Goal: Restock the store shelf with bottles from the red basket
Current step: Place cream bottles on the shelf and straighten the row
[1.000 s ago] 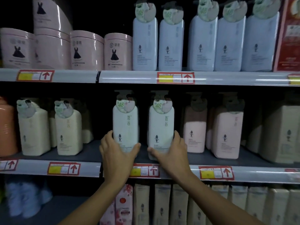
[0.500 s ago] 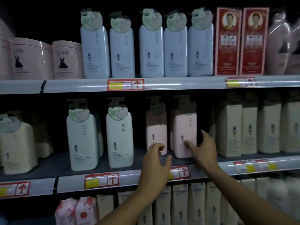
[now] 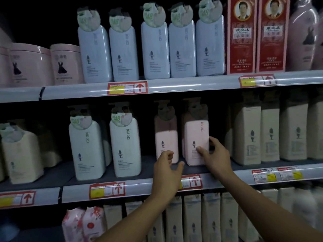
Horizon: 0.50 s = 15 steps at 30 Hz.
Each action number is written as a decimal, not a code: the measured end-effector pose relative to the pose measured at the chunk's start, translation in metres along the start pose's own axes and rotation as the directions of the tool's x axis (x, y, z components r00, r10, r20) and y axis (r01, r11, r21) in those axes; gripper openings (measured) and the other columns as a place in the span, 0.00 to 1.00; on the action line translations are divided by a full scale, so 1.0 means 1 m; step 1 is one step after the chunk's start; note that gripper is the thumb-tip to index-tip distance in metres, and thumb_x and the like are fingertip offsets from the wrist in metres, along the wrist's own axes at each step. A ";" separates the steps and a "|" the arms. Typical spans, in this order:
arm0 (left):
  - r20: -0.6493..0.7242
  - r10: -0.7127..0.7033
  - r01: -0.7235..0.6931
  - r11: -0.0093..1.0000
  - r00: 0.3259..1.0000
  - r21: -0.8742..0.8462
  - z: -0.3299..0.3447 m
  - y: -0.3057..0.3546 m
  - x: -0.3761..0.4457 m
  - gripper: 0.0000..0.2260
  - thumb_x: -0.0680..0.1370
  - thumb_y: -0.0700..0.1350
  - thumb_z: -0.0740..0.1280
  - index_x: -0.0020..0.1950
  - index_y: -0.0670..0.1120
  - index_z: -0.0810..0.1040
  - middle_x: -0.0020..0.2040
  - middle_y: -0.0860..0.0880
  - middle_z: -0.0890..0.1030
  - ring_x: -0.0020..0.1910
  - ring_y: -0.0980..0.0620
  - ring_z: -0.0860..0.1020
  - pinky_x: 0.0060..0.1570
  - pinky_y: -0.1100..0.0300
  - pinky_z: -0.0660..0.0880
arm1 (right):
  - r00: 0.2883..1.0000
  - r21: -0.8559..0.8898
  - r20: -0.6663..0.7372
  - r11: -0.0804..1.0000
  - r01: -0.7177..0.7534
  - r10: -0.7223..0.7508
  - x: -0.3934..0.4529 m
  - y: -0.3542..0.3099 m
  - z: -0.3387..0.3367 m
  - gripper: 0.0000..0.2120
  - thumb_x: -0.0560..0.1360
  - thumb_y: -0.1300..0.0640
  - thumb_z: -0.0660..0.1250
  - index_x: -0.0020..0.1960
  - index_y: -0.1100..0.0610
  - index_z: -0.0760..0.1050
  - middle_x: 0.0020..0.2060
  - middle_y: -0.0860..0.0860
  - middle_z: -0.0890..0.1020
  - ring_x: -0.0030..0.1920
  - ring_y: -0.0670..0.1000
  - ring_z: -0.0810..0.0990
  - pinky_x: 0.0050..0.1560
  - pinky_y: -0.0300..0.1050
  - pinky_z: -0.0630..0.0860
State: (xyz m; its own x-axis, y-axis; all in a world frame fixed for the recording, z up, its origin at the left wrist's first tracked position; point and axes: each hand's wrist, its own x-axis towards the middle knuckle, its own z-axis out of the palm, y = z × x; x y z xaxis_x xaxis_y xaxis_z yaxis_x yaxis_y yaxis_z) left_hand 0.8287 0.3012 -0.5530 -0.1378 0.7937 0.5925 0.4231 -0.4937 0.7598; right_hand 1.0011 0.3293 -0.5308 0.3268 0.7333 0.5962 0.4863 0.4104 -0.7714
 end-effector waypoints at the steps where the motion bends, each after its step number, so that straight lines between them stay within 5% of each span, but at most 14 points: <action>1: -0.011 0.008 -0.008 1.000 1.000 -0.004 -0.002 0.002 0.000 0.18 0.76 0.47 0.74 0.63 0.48 0.75 0.60 0.50 0.79 0.58 0.53 0.78 0.61 0.57 0.76 | 1.000 0.001 0.004 1.000 -0.012 0.012 -0.001 -0.001 0.001 0.26 0.76 0.56 0.74 0.71 0.57 0.72 0.64 0.56 0.81 0.62 0.55 0.79 0.63 0.53 0.77; 8: -0.064 0.067 -0.066 0.998 0.996 0.014 -0.040 0.022 0.002 0.17 0.77 0.45 0.72 0.65 0.46 0.75 0.59 0.51 0.79 0.57 0.53 0.77 0.60 0.58 0.76 | 0.975 -0.082 -0.184 0.991 0.107 -0.121 -0.043 -0.040 0.005 0.24 0.78 0.49 0.70 0.69 0.58 0.72 0.63 0.57 0.74 0.63 0.58 0.75 0.61 0.58 0.76; 15: -0.152 0.076 -0.059 0.992 0.986 0.113 -0.139 0.044 -0.037 0.09 0.78 0.46 0.68 0.57 0.50 0.74 0.53 0.53 0.78 0.52 0.54 0.76 0.54 0.58 0.76 | 0.914 -0.091 0.284 0.941 0.327 -0.290 -0.130 -0.108 0.028 0.06 0.75 0.53 0.73 0.50 0.52 0.80 0.43 0.47 0.81 0.41 0.44 0.79 0.43 0.44 0.76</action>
State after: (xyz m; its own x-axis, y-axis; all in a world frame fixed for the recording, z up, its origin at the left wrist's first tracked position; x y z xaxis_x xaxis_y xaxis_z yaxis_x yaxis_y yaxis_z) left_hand 0.7280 0.2011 -0.5040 -0.2395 0.6908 0.6822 0.5289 -0.4964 0.6884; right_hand 0.8833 0.2048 -0.5308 -0.0724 0.7047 0.7058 0.6379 0.5767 -0.5104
